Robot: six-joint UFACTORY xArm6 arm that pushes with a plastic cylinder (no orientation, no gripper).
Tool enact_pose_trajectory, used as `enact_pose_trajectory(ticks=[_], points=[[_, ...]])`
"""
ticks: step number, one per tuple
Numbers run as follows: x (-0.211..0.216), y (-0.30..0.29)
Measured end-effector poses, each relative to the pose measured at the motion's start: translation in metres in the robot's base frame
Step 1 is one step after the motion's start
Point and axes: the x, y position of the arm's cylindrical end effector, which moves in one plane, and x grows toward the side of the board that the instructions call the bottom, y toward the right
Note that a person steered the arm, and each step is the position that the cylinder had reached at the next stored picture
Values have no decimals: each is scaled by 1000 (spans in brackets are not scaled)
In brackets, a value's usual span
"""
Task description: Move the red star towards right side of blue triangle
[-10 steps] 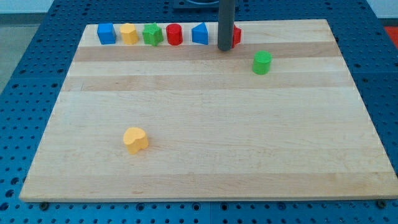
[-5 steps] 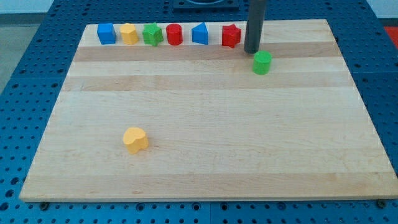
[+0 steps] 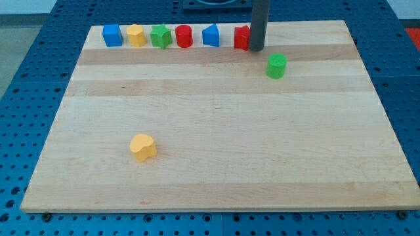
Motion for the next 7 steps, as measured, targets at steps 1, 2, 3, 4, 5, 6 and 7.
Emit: enact_pose_trajectory(ticks=[1,2,3,4,5,6,7], points=[[0,-8],[0,-13],[0,-18],[0,-24],[0,-24],[0,-24],[18,-27]])
